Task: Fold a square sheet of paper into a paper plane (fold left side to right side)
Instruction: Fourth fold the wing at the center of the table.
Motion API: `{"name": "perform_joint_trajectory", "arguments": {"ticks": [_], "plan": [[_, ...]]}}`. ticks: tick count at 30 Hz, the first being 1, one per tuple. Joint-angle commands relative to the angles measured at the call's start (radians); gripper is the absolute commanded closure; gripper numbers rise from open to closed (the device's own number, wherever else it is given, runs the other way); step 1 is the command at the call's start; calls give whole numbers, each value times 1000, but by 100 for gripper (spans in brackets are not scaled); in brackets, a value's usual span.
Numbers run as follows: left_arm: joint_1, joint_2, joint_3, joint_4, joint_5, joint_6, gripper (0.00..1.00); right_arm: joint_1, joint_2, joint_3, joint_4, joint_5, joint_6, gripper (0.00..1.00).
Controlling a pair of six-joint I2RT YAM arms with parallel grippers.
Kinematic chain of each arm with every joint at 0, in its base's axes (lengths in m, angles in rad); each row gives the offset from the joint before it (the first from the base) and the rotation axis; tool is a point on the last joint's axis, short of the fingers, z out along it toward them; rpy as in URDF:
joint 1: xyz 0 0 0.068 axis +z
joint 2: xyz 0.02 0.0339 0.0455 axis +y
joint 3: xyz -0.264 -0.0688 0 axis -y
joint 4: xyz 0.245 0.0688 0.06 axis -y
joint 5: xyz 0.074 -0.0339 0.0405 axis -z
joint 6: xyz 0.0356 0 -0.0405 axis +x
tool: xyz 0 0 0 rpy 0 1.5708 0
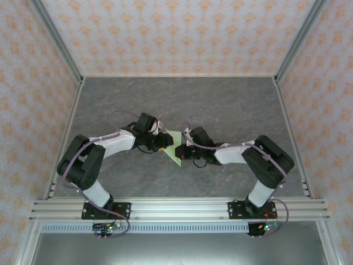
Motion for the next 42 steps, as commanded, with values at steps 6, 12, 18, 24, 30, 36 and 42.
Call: {"name": "perform_joint_trajectory", "arguments": {"ticks": [6, 12, 18, 24, 30, 36, 42], "plan": [[-7, 78, 62, 26, 9, -8, 56, -13, 32, -20, 81, -27, 59, 91], [-7, 108, 71, 27, -3, -9, 56, -33, 37, -48, 123, -35, 90, 91], [-7, 135, 77, 34, -6, -14, 58, -46, 56, -60, 159, -61, 109, 91], [-8, 154, 85, 33, -10, -14, 56, -51, 73, -57, 162, -62, 111, 90], [-8, 177, 94, 18, -22, -8, 56, -56, 72, -54, 148, -59, 106, 90], [-8, 194, 95, 12, -30, -6, 56, -56, 68, -50, 147, -66, 103, 86], [-8, 199, 97, 2, -37, -3, 56, -56, 54, -43, 157, -77, 102, 82]]}}
